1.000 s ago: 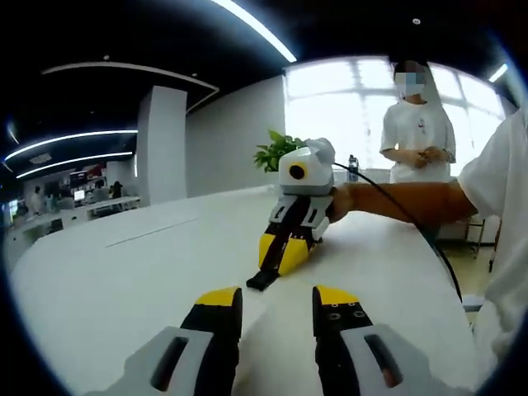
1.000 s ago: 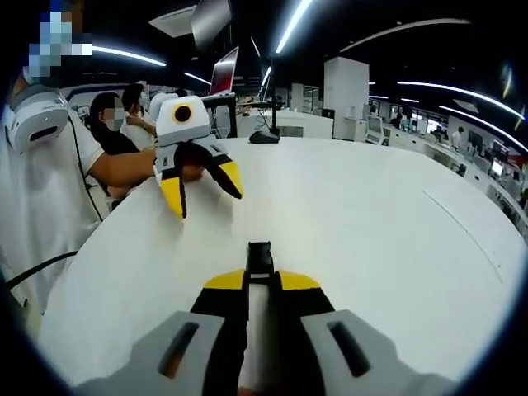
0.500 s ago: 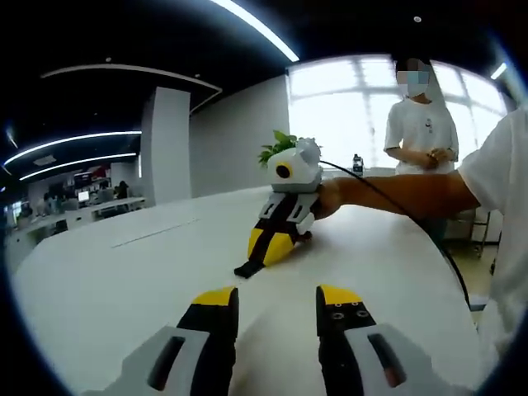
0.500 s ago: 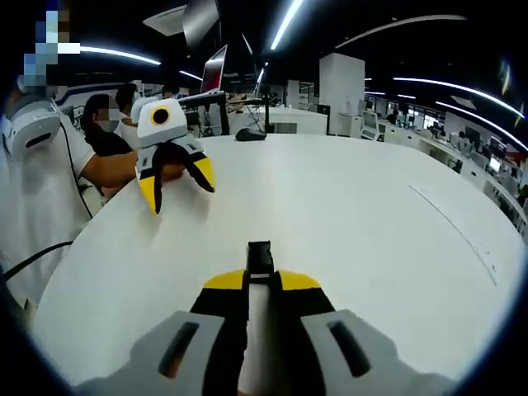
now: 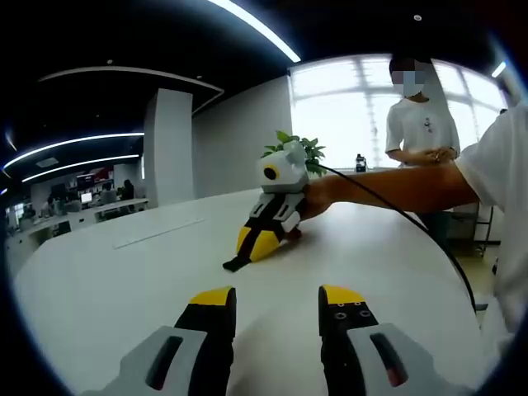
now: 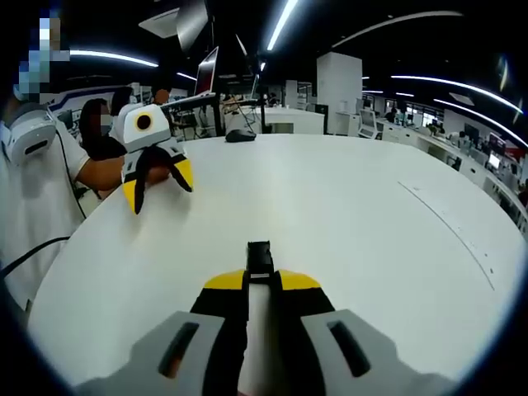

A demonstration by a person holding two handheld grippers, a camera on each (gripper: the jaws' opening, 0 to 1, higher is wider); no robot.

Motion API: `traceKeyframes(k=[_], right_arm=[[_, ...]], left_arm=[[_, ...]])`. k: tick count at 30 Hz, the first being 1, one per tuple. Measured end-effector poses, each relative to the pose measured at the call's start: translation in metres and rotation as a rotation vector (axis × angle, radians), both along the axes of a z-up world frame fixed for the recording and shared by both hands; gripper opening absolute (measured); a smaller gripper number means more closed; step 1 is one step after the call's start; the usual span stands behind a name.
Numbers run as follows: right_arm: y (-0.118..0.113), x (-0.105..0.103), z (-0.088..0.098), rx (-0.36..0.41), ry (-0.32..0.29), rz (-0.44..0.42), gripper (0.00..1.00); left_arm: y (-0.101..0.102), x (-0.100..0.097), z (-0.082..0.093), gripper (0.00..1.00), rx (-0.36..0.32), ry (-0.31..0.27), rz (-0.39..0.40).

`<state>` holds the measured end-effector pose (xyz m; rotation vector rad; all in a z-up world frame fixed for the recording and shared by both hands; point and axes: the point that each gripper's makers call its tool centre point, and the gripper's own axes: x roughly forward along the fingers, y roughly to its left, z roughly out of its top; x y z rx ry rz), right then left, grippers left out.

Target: Snap the two parts of the plastic buckle together until the buckle closes and remains connected.

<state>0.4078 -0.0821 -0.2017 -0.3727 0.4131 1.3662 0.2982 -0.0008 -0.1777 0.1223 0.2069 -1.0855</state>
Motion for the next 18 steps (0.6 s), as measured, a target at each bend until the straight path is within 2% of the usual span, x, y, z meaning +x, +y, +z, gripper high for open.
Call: traceKeyframes(k=[3,18], right_arm=[[0.003,-0.0076,0.0006,0.0,-0.002,-0.001,0.12],[0.0027,-0.0082,0.0,0.019,-0.008,-0.004,0.12]], left_arm=[[-0.0017,-0.0037,0.0007,0.4,0.0,0.0,0.0],[-0.0022,-0.0048,0.0021,0.41,-0.009,0.002,0.004]])
